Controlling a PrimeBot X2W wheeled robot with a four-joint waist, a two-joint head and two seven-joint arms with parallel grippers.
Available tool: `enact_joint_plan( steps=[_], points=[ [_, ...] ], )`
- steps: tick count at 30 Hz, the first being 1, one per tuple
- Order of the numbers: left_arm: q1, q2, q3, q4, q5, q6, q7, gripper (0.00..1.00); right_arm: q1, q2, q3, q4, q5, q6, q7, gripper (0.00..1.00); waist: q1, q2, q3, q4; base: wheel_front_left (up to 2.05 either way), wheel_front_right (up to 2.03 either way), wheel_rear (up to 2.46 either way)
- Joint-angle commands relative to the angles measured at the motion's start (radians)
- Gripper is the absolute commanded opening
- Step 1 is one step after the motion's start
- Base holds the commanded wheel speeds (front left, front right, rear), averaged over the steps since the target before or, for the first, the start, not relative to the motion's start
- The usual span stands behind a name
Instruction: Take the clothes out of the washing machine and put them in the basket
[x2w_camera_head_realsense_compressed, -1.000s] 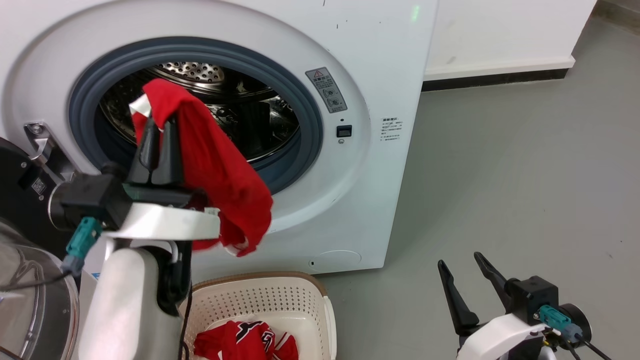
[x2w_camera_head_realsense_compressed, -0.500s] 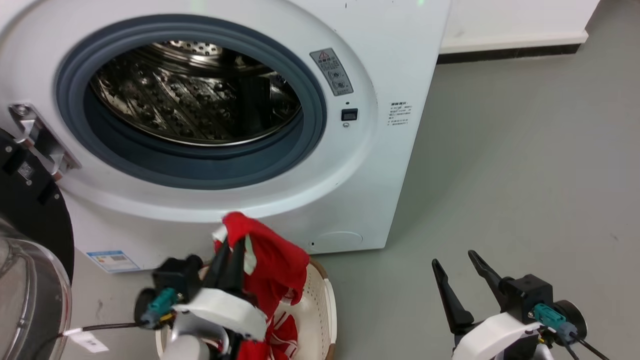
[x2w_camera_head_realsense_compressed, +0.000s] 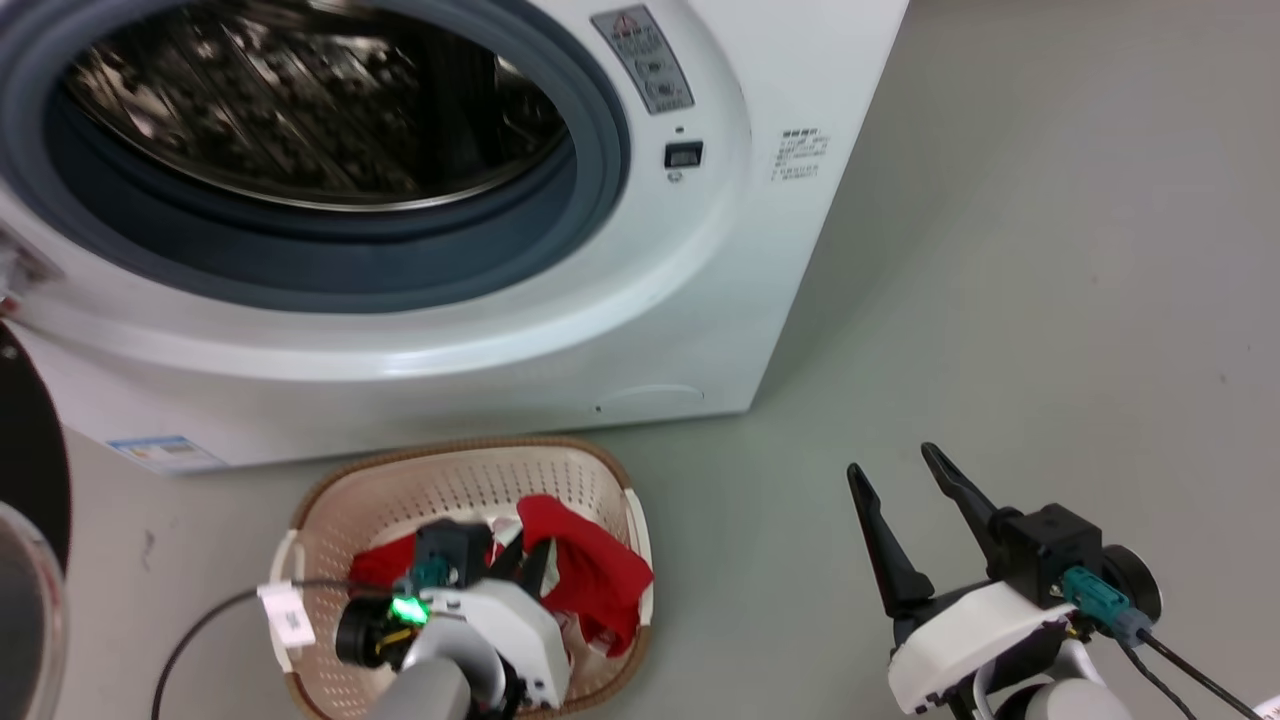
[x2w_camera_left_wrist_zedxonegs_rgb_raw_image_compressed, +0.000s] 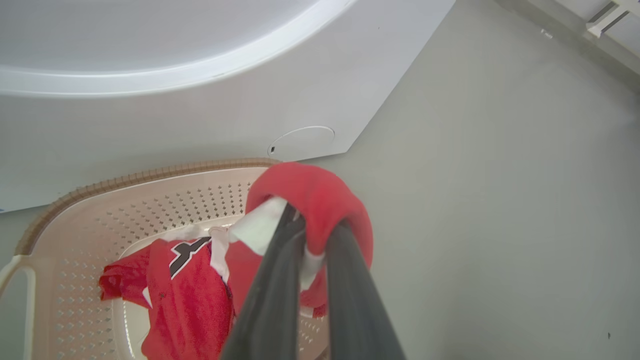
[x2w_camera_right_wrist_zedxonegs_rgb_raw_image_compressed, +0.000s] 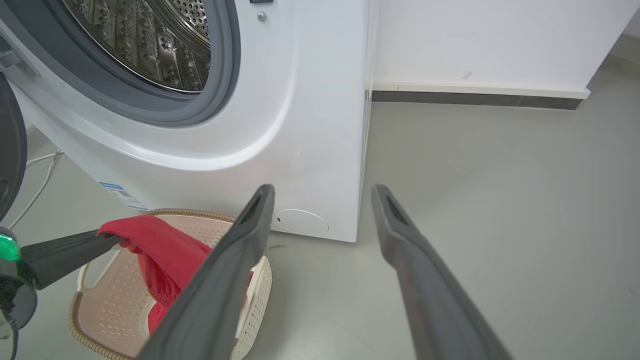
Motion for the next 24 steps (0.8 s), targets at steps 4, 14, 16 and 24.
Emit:
enact_joint_plan(
  steps=[4,14,16,24],
  points=[
    [-0.122,0.001,0.011,0.144,-0.004,0.014,-0.006,0.00,-0.040,0.001,0.015,-0.008,0.011,0.000,-0.016,1.00,-0.0001,0.0000,0.109,-0.036,0.00,0.00,0.00],
    [-0.333,0.079,0.059,0.412,-0.023,0.064,-0.005,0.00,-0.122,0.001,0.054,0.002,0.042,0.000,-0.063,1.00,-0.0001,0.0000,0.327,-0.107,0.00,0.00,0.00],
    [-0.357,0.098,0.070,0.442,-0.031,0.071,0.002,0.00,-0.136,0.001,0.058,0.006,0.045,0.000,-0.074,1.00,-0.0001,0.0000,0.359,-0.113,0.00,0.00,0.00],
    [-0.400,0.127,0.080,0.490,-0.060,0.056,0.063,0.00,-0.177,0.001,0.062,0.021,0.047,0.000,-0.098,1.00,-0.0001,0.0000,0.438,-0.111,0.00,0.00,0.00]
  ],
)
